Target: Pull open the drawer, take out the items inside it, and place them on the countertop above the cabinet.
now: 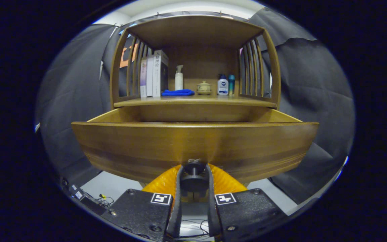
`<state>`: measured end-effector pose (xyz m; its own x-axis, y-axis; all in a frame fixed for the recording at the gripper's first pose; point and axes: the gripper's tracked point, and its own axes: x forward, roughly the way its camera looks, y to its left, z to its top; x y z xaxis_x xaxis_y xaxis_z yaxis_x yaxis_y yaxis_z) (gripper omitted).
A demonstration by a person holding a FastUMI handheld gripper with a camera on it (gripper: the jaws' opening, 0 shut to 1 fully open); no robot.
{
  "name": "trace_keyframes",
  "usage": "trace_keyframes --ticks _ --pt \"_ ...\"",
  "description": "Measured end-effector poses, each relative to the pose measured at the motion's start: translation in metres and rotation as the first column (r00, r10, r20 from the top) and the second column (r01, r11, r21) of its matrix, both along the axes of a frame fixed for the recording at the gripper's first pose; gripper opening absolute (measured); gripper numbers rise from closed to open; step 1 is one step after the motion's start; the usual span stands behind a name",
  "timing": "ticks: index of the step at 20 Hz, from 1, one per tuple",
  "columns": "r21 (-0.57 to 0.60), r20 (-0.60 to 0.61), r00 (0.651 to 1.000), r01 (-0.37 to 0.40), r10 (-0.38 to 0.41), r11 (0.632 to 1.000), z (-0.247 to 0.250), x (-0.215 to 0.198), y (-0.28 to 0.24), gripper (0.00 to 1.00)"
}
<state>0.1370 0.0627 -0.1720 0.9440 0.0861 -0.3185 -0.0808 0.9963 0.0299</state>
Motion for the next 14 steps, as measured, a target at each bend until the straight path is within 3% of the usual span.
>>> trace_keyframes --ticks 14 --pt "-0.005 -0.025 1.000 -0.003 0.002 1.000 -0.007 -0.038 -0.003 0.34"
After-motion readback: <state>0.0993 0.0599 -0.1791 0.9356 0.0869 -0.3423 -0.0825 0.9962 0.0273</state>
